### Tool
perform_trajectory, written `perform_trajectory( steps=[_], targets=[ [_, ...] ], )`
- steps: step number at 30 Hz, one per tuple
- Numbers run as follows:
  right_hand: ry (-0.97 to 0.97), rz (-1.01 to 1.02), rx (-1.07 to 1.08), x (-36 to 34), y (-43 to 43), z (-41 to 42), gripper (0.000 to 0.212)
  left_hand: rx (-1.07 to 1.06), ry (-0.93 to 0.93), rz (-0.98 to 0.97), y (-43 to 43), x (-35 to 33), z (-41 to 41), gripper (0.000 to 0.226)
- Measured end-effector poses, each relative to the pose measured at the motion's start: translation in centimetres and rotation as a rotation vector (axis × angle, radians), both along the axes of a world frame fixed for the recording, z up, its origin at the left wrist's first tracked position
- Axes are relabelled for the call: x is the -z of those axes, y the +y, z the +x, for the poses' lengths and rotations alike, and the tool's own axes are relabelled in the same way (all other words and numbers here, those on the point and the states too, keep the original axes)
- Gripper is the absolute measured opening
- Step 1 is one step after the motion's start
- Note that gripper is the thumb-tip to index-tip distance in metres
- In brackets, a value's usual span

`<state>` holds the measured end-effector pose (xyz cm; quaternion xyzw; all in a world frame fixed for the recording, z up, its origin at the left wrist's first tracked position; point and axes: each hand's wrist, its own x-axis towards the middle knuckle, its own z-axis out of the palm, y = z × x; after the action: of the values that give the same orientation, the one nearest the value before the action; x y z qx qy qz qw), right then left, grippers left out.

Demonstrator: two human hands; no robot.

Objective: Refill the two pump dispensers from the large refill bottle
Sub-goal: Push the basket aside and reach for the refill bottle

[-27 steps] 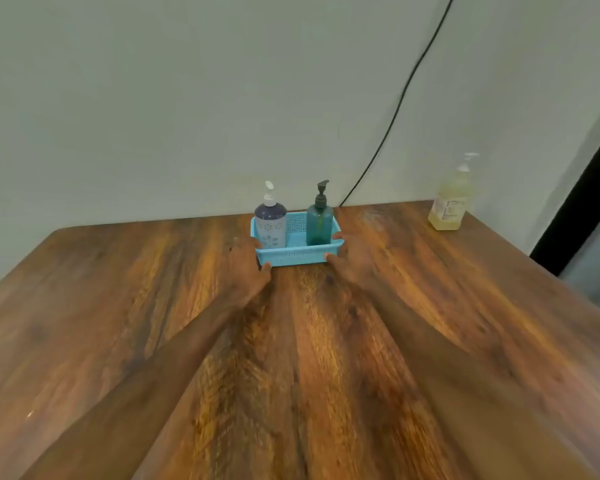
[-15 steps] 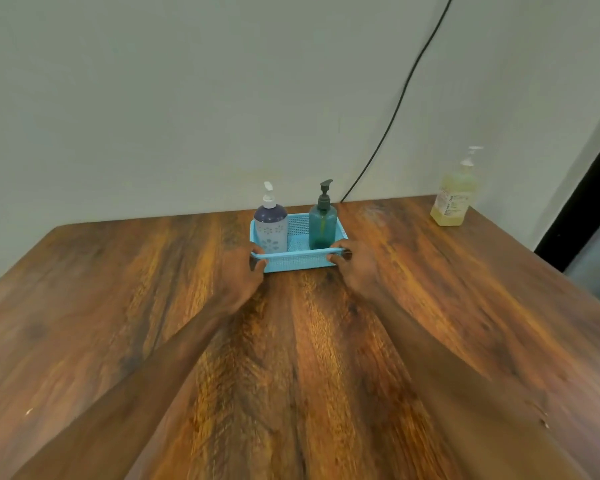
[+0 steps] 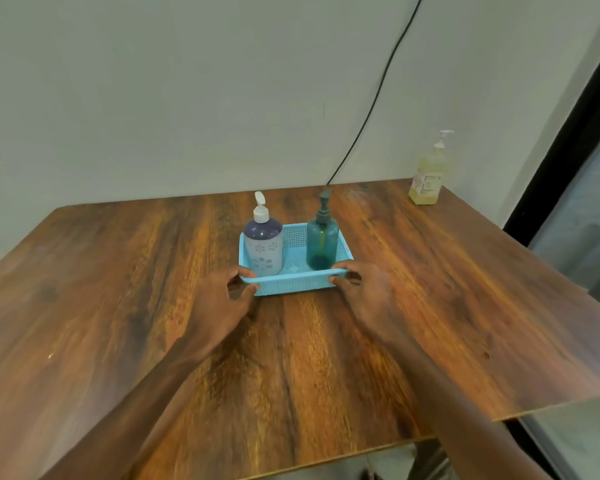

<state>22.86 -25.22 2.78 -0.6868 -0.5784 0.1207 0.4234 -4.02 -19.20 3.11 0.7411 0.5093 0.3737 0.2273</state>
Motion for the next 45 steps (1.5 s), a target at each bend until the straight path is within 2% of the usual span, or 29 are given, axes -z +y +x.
perform_trajectory(
  steps=[5, 12, 15, 17, 20, 22, 26, 28, 31, 35, 40, 43, 45],
  targets=[
    [0.041, 0.016, -0.007, 1.2, -3.8, -1.0, 0.020, 0.007, -0.001, -0.009, -3.8, 0.8, -1.1, 0.024],
    [0.025, 0.012, -0.009, 1.4, -4.6, -1.7, 0.022, -0.009, 0.002, -0.020, -4.5, 1.0, -1.5, 0.026],
    [0.032, 0.001, -0.028, 1.4, -4.8, -1.6, 0.024, -0.011, -0.013, -0.005, -5.1, 1.2, -1.4, 0.033],
    [0.077, 0.012, -0.040, 1.4, -5.0, -1.6, 0.030, -0.058, 0.073, -0.003, -6.2, 1.5, -1.1, 0.049],
    [0.129, 0.018, -0.026, 1.5, -5.5, -1.5, 0.052, -0.173, 0.211, 0.067, -8.6, 1.3, 0.1, 0.069],
    [0.126, 0.043, -0.017, 1.4, -6.0, -1.2, 0.062, -0.141, 0.196, 0.159, -10.1, 1.1, 1.5, 0.069],
    [0.079, 0.086, -0.015, 1.0, -7.1, 0.1, 0.069, 0.018, 0.151, 0.287, -11.7, 0.6, 4.8, 0.054],
    [0.088, 0.085, 0.031, 0.6, -7.5, 0.9, 0.067, 0.107, 0.126, 0.316, -11.9, 0.1, 6.9, 0.048],
    [0.136, 0.138, 0.105, 0.3, -7.9, 2.6, 0.050, 0.230, 0.125, 0.319, -11.9, -1.1, 10.7, 0.041],
    [0.124, 0.098, 0.213, 0.6, -7.6, 5.6, 0.032, 0.380, 0.207, 0.244, -10.5, -2.9, 16.3, 0.046],
    [0.059, 0.026, 0.297, 1.3, -5.8, 9.7, 0.028, 0.407, 0.309, 0.111, -6.3, -4.6, 23.3, 0.038],
    [0.083, -0.030, 0.339, 0.7, -3.4, 12.6, 0.028, 0.391, 0.410, 0.044, -3.2, -5.1, 27.4, 0.037],
    [0.123, -0.048, 0.393, 0.0, -1.4, 14.5, 0.027, 0.419, 0.454, -0.010, -1.4, -6.0, 29.6, 0.027]
  ],
)
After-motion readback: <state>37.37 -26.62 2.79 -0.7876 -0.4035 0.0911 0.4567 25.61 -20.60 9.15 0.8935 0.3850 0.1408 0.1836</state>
